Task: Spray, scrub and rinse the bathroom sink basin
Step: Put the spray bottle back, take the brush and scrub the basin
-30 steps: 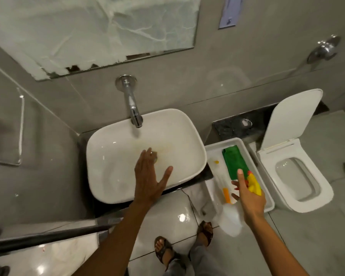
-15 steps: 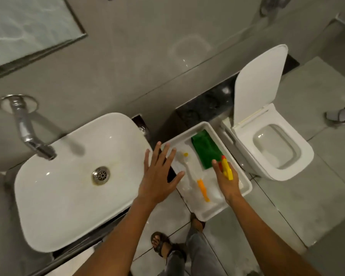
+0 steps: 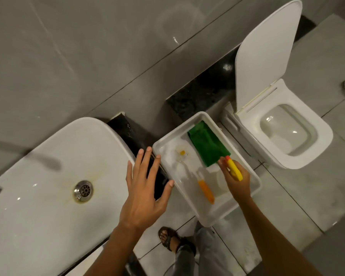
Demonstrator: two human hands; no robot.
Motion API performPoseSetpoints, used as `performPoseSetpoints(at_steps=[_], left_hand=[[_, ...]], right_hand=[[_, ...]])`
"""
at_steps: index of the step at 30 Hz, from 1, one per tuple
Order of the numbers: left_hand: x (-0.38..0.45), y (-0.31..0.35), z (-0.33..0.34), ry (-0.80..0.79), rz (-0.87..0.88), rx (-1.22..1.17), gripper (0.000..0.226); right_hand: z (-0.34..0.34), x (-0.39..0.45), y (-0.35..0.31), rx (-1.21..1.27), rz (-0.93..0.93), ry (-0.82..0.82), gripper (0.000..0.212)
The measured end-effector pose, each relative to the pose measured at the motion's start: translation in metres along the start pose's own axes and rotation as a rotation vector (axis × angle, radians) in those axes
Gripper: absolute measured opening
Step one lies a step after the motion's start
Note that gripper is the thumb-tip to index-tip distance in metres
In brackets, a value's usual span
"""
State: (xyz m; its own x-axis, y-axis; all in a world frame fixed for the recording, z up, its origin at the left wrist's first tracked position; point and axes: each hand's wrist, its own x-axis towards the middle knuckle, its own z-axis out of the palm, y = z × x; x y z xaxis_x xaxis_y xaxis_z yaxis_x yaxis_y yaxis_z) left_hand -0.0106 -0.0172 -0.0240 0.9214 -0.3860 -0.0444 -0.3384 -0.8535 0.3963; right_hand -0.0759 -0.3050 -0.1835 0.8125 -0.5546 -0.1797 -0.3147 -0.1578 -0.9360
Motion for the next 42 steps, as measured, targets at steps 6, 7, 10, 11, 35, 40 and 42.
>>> performPoseSetpoints(at_steps=[6,7,10,11,35,40,42], left_hand=[[0.0,-0.002,0.002,-0.01,-0.017,-0.006,0.069],[0.0,-0.003,0.002,-0.009,-0.019,-0.008,0.068],[0.0,-0.003,0.002,-0.011,-0.014,0.003,0.067],[0.0,-0.002,0.002,-0.016,-0.013,0.004,0.067],[0.001,-0.006,0.004,-0.028,-0.001,0.025,0.081],[-0.006,0.001,-0.018,0.038,0.03,-0.149,0.089],[-0.017,-0.002,-0.028,0.089,0.014,-0.174,0.086]], right_hand=[[-0.002,-0.035,0.027,0.005,0.02,0.147,0.032],[-0.002,-0.041,0.028,0.003,0.068,0.183,0.034],[0.0,-0.058,0.028,0.002,0.222,0.325,0.042],[0.003,-0.065,0.026,0.008,0.274,0.395,0.045],[0.084,-0.093,-0.053,-0.263,0.371,-0.164,0.03],[0.057,-0.121,-0.135,-0.015,0.364,-0.113,0.029],[0.049,-0.127,-0.169,0.041,0.313,-0.175,0.032]])
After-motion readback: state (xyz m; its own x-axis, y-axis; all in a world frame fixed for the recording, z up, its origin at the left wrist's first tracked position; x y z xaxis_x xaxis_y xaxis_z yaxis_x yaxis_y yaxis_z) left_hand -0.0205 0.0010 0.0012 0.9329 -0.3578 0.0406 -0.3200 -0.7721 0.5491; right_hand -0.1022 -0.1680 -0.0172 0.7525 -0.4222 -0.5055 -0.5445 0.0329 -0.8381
